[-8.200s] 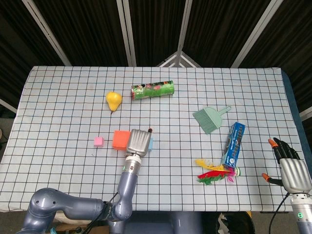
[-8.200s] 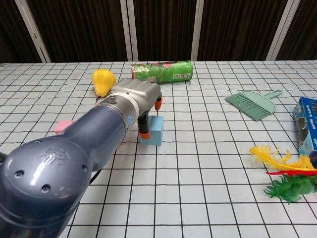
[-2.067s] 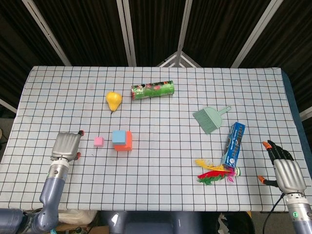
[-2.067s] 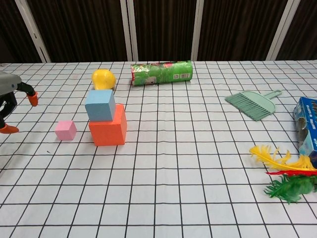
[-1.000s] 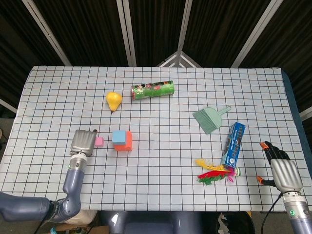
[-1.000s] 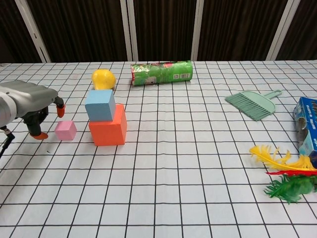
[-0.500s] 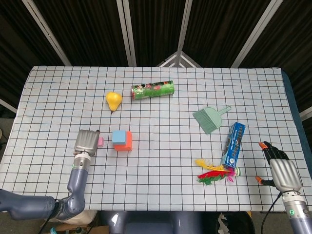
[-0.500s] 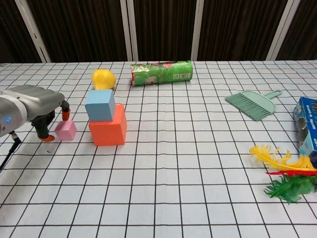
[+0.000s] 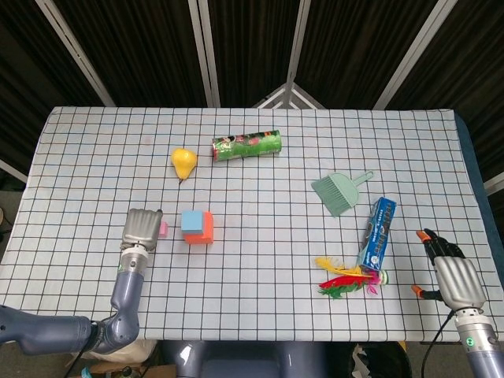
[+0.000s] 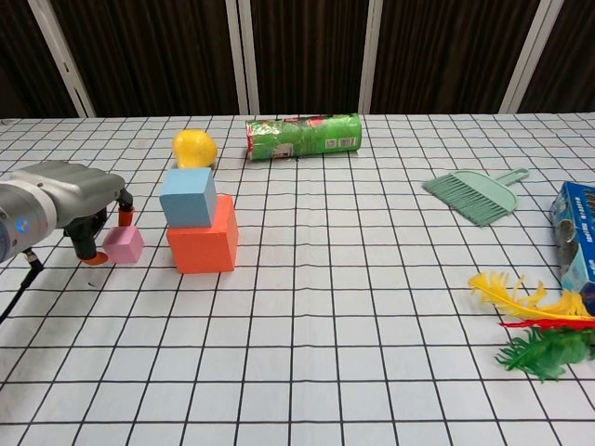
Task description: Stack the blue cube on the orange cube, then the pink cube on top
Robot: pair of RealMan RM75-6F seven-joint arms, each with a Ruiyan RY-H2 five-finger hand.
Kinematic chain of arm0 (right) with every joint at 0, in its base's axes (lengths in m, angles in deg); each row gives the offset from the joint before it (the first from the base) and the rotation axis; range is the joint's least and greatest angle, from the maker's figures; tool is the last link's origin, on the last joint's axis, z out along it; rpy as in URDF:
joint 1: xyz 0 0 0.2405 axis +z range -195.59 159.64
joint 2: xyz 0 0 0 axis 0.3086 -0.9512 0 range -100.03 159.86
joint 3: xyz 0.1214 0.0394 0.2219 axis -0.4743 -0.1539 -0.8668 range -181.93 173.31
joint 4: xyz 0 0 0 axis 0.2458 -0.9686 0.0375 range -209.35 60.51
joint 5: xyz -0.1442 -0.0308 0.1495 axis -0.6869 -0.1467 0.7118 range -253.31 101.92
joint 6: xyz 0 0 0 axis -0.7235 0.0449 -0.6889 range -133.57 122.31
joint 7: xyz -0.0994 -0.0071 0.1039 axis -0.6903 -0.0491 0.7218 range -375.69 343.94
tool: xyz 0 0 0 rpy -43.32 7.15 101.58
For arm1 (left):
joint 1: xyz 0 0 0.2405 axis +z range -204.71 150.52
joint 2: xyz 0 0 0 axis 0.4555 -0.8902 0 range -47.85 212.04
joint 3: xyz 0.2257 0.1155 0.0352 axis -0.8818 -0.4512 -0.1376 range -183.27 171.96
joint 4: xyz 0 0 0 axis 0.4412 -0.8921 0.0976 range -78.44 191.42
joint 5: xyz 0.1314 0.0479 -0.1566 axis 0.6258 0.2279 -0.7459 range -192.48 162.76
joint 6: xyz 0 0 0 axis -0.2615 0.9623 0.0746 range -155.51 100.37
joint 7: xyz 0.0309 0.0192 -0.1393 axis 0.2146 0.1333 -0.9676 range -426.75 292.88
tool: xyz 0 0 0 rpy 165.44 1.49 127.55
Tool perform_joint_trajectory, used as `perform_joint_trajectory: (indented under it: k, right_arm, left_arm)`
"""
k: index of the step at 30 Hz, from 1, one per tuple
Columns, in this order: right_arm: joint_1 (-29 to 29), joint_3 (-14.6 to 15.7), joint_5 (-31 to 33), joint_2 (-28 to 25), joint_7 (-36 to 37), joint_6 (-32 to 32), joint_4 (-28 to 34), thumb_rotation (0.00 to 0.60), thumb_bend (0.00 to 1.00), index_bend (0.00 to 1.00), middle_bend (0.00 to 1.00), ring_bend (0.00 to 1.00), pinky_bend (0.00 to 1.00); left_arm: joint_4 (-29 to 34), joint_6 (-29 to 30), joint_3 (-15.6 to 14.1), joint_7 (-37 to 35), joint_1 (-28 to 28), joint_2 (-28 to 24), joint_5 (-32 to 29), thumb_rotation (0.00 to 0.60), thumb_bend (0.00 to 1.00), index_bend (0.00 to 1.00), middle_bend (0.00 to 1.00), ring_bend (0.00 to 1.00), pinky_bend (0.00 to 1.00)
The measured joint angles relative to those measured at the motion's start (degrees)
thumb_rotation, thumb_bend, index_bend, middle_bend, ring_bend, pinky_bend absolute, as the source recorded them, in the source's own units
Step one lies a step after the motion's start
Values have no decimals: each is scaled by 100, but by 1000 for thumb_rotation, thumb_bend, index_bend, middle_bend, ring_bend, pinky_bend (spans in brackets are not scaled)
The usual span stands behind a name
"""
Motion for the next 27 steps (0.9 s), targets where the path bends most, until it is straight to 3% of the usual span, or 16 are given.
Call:
perform_joint_trajectory:
  k: [27]
  right_arm:
    - [25, 19, 8, -6, 3, -33, 15, 600, 190, 82, 73, 131, 163]
  left_arm:
    - [-107, -8, 62, 46, 26, 93, 91, 600, 382, 403, 751, 666, 710]
